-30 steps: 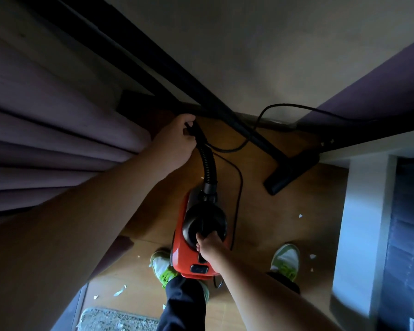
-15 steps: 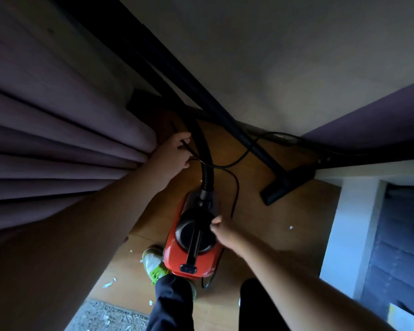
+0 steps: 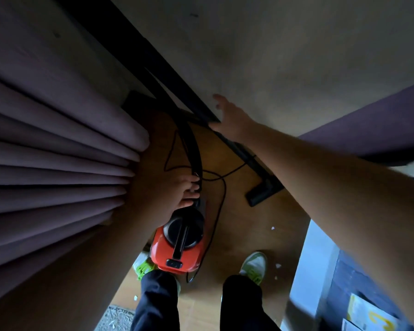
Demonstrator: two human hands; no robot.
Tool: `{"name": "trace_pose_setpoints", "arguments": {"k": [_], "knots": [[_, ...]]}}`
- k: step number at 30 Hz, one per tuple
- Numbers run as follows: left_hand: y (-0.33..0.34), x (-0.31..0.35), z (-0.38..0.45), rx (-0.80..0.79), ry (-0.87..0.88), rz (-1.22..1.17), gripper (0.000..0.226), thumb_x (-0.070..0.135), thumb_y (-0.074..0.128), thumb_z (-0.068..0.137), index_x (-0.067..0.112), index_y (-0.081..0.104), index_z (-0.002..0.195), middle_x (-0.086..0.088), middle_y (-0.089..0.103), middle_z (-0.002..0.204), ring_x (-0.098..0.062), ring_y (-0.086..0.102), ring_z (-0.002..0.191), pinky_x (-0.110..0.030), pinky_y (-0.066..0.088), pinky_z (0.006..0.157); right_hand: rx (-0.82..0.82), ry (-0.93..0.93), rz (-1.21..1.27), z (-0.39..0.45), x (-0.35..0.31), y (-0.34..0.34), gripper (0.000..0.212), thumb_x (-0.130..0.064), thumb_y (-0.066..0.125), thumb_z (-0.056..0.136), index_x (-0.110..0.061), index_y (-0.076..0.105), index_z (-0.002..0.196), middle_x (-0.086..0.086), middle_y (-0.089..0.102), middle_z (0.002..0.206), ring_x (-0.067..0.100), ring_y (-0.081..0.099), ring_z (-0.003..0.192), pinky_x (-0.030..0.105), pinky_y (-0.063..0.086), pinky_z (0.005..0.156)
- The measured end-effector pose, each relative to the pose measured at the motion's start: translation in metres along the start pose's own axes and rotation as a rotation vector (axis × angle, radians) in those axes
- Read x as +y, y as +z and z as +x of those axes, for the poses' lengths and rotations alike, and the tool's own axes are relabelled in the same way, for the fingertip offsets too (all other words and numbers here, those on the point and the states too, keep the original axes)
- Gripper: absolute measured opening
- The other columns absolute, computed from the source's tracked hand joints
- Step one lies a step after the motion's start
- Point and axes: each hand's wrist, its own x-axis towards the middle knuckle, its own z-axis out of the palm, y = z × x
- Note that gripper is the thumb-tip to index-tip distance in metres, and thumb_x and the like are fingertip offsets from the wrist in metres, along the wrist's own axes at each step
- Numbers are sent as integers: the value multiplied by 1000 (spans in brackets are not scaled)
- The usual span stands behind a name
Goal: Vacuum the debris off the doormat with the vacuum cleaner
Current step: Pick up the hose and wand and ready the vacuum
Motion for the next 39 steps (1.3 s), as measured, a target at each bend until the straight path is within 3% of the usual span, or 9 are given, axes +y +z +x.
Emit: {"name": "trace_pose_setpoints", "arguments": {"k": [2,5,11,16,20,26,33,36,39], "knots": [[-2,-6,-4,20,-4,5,28,9,40,103,21,65,108,3,69,90,-5,71,69,-20,54,59,-112,13,-94,12,-7,2,77,-32,63,93,-16,19,154,14,44,144,28,50,123,33,42,102],[-2,-3,-10,82,33,33,29,6,40,102,24,63,102,3,66,92,-9,66,76,-22,51,64,-89,9,-125,16,-12,9,67,-36,63,93,-13,30,147,13,50,135,26,54,113,32,47,91],[-9,23,-20,122,159,26,28,6,43,101,24,63,109,1,68,103,-13,68,84,-25,50,69,-62,78,-222,20,-22,19,72,-50,60,91,-22,27,149,18,42,136,36,47,121,46,46,98],[-17,46,-33,155,209,-22,31,5,41,102,17,58,125,-6,63,116,-23,66,98,-36,53,88,98,42,-113,8,-36,36,42,-30,62,92,-13,46,127,12,63,117,28,63,99,34,51,74],[-20,55,-46,133,242,-15,34,4,39,103,14,54,132,-10,60,125,-27,65,104,-41,52,97,174,-42,-75,-8,-52,10,46,-29,61,93,-16,46,134,8,60,127,25,60,111,30,49,83],[-10,73,-80,103,286,21,41,1,35,103,14,47,140,-8,57,132,-18,65,93,-33,51,91,142,-130,69,-53,-86,-44,59,-30,67,90,-16,45,143,5,57,137,19,56,122,21,43,89],[-1,109,-139,41,371,93,46,-4,32,102,10,39,146,-11,49,141,-12,63,90,-25,49,85,168,-143,148,-100,-112,-75,57,-29,72,87,-14,51,137,5,60,133,19,56,121,20,42,89],[4,118,-155,100,433,166,50,-4,40,99,16,42,145,-4,52,139,-10,65,95,-23,52,85,131,-182,101,-114,-120,-81,57,-30,73,86,-17,50,138,3,61,132,18,58,120,21,43,89],[13,127,-157,151,523,272,56,4,57,94,21,42,144,9,54,134,-10,59,111,-31,49,99,78,-240,50,-127,-123,-80,57,-34,73,86,-20,52,137,2,63,129,16,59,115,25,47,92]]}}
